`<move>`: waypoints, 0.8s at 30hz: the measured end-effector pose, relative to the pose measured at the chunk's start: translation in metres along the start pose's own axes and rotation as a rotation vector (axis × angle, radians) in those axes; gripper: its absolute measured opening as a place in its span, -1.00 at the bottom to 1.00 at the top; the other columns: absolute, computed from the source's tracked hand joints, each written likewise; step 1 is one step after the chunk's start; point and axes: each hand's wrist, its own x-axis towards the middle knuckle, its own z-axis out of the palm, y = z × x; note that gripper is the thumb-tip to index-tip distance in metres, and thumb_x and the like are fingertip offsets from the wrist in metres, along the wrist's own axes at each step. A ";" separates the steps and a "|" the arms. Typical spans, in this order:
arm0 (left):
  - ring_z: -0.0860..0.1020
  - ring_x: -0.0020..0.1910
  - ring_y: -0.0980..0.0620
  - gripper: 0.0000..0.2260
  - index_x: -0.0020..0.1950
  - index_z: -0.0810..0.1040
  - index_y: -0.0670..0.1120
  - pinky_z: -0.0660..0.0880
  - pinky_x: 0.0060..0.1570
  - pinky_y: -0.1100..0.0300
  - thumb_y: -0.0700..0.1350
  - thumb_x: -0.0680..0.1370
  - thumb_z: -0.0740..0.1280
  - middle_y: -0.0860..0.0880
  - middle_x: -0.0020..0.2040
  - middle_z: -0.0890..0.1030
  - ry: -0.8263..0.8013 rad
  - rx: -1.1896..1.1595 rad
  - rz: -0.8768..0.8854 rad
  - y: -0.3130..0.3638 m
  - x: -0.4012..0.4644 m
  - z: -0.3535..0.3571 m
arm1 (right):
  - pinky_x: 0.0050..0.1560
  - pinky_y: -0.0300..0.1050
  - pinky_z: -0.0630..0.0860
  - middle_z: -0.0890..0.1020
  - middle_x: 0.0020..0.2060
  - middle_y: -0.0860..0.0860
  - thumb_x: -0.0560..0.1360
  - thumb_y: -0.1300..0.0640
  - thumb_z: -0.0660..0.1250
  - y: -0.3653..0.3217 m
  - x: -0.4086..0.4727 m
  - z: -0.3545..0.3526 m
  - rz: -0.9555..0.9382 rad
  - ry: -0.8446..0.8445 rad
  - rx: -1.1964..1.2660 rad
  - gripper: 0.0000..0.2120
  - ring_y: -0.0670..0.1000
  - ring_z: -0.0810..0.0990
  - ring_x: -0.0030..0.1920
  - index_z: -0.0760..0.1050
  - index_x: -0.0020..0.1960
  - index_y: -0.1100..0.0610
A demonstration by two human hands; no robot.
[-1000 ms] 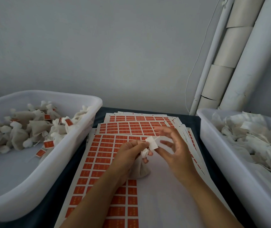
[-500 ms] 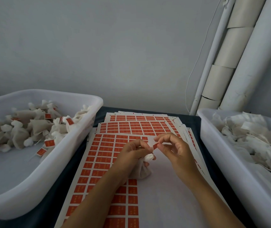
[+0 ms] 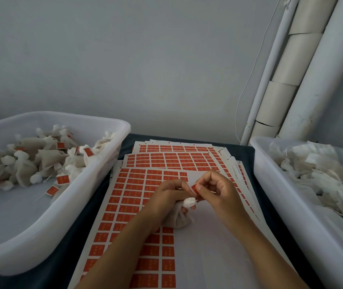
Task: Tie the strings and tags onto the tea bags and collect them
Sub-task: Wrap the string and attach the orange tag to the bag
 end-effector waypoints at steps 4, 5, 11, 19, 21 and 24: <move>0.61 -0.33 0.05 -0.76 -0.29 0.56 -0.14 0.57 -0.05 0.02 -0.34 0.54 0.24 -0.07 -0.30 0.63 -0.011 -0.031 0.000 0.000 -0.001 0.000 | -0.07 -0.24 0.59 0.61 -0.21 -0.03 0.47 0.26 0.36 0.001 0.001 0.001 0.007 0.003 -0.040 -0.88 -0.05 0.60 -0.12 0.47 -0.18 0.08; 0.60 -0.34 0.06 -0.77 -0.28 0.55 -0.14 0.57 -0.16 0.09 -0.33 0.54 0.24 -0.07 -0.28 0.63 -0.017 -0.036 -0.001 0.000 -0.001 0.000 | -0.07 -0.25 0.58 0.61 -0.21 -0.04 0.47 0.25 0.36 0.002 0.001 0.002 0.008 0.002 -0.047 -0.88 -0.06 0.60 -0.12 0.47 -0.18 0.08; 0.60 -0.37 0.10 -0.80 -0.23 0.53 -0.16 0.52 -0.35 0.28 -0.34 0.55 0.22 -0.02 -0.29 0.63 -0.025 -0.037 0.017 -0.001 -0.002 0.000 | -0.09 -0.34 0.55 0.62 -0.21 -0.06 0.45 0.23 0.39 0.002 0.001 0.001 -0.004 0.033 -0.073 -0.87 -0.08 0.60 -0.12 0.48 -0.20 0.05; 0.58 -0.38 0.13 -0.87 -0.17 0.52 -0.17 0.52 -0.36 0.30 -0.26 0.56 0.24 -0.04 -0.29 0.61 -0.016 -0.019 0.078 -0.004 -0.003 0.005 | -0.12 -0.34 0.56 0.61 -0.24 -0.09 0.43 0.25 0.41 0.003 0.001 0.001 -0.080 0.060 -0.096 -0.82 -0.13 0.60 -0.15 0.47 -0.22 0.03; 0.58 -0.34 0.12 -0.91 -0.17 0.53 -0.15 0.53 -0.34 0.29 -0.21 0.54 0.30 -0.03 -0.25 0.62 0.030 0.005 0.083 -0.005 -0.002 0.006 | -0.13 -0.36 0.55 0.61 -0.23 -0.09 0.43 0.26 0.40 0.004 0.001 0.001 -0.094 0.061 -0.093 -0.81 -0.15 0.59 -0.14 0.47 -0.22 0.02; 0.58 -0.28 0.05 -0.91 -0.16 0.55 -0.13 0.54 -0.32 0.27 -0.23 0.54 0.31 -0.14 -0.18 0.63 0.065 0.038 0.116 -0.007 0.000 0.006 | -0.13 -0.42 0.52 0.61 -0.22 -0.11 0.44 0.26 0.40 0.005 0.002 0.002 -0.097 0.086 -0.085 -0.81 -0.17 0.60 -0.13 0.47 -0.22 0.00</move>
